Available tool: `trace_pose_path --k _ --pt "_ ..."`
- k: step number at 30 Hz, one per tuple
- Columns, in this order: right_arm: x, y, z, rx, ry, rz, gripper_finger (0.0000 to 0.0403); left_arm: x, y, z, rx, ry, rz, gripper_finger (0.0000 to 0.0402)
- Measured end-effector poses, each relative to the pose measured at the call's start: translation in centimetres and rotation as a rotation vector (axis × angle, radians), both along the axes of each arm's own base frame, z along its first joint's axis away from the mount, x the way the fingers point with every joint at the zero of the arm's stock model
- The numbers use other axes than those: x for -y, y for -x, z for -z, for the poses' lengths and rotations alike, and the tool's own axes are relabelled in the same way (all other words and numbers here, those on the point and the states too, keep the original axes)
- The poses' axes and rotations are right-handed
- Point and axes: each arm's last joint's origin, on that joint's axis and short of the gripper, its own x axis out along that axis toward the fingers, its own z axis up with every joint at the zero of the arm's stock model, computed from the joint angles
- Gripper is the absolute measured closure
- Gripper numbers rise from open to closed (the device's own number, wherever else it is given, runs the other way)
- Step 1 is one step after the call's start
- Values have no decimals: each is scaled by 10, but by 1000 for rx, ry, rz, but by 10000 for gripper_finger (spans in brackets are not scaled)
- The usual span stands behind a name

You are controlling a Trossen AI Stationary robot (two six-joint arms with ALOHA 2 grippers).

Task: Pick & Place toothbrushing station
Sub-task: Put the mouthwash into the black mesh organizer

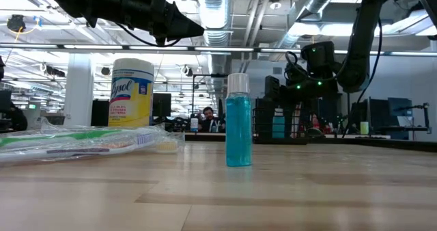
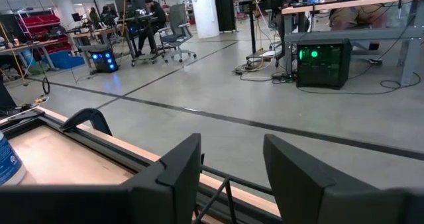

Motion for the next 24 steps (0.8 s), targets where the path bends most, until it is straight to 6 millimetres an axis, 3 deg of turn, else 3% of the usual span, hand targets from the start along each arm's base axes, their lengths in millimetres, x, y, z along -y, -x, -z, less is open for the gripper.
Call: trace_pose_path --k 24 --pt "-27 -18 -2 -6 50 -109 266 0 0 0 -1 0 0 370"
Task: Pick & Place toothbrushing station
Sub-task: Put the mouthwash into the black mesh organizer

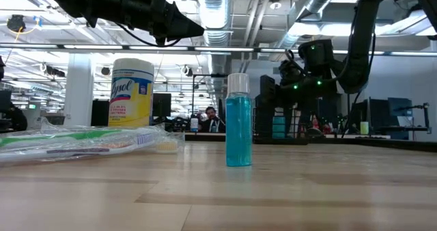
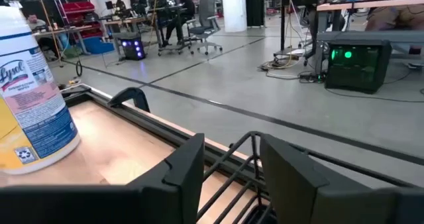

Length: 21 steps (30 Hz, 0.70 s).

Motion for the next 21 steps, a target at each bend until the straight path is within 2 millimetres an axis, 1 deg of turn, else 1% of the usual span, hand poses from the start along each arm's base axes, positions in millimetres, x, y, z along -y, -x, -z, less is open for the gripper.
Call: trace_pose_path --k 11,17,21 --pt "15 10 -3 16 21 53 270 0 0 0 0 0 0 370" --pt "11 7 -8 43 63 38 262 0 0 0 0 0 0 370" --pt "8 4 -8 41 61 25 262 0 0 0 0 0 0 370"
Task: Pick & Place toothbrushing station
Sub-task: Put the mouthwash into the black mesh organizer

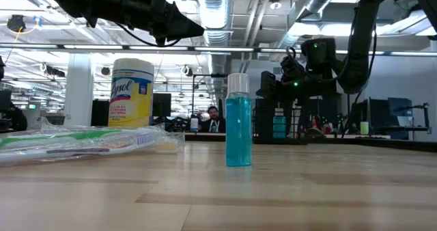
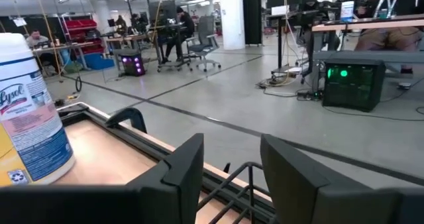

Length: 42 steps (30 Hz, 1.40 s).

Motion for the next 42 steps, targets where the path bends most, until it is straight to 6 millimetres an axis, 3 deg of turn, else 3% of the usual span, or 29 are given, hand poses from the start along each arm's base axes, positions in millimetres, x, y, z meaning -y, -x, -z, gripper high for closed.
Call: trace_pose_path --k 11,15,25,30,42 --pt "-24 -5 -32 -48 19 -75 268 0 0 0 0 0 0 370" --pt "-47 -9 -42 -112 1 -160 264 0 0 0 0 0 0 370" --pt "-108 -13 -70 -141 11 -568 268 0 0 0 0 0 0 370" --pt "-133 -16 -71 -154 12 -687 270 0 0 0 0 0 0 370" --pt "-185 -28 -47 -248 16 -880 266 0 0 0 0 0 0 370"
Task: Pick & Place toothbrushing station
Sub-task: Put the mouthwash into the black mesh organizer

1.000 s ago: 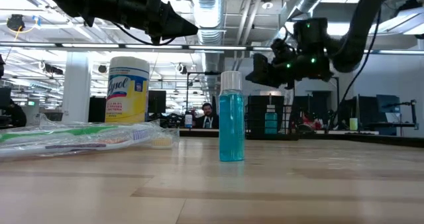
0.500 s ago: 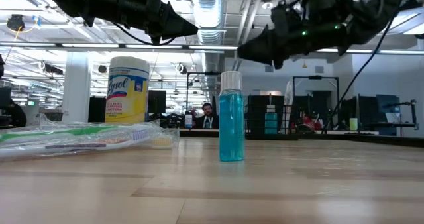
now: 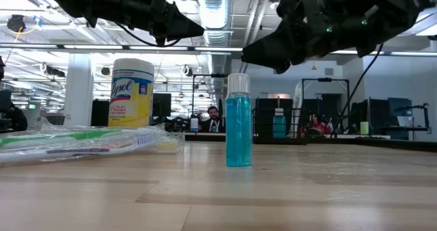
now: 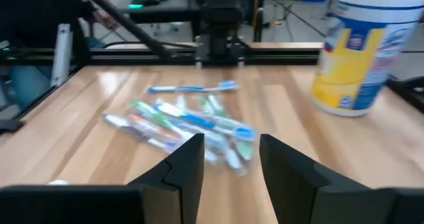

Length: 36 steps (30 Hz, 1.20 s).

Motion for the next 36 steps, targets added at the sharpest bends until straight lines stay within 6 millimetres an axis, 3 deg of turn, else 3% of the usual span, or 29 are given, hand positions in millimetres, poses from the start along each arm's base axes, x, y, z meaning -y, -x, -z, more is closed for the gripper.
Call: trace_pose_path --k 11,36 --pt "-34 4 1 -14 -2 -120 250 0 0 0 0 0 0 370" --pt "-60 10 5 -56 6 -211 244 0 0 0 0 -1 -8 370"
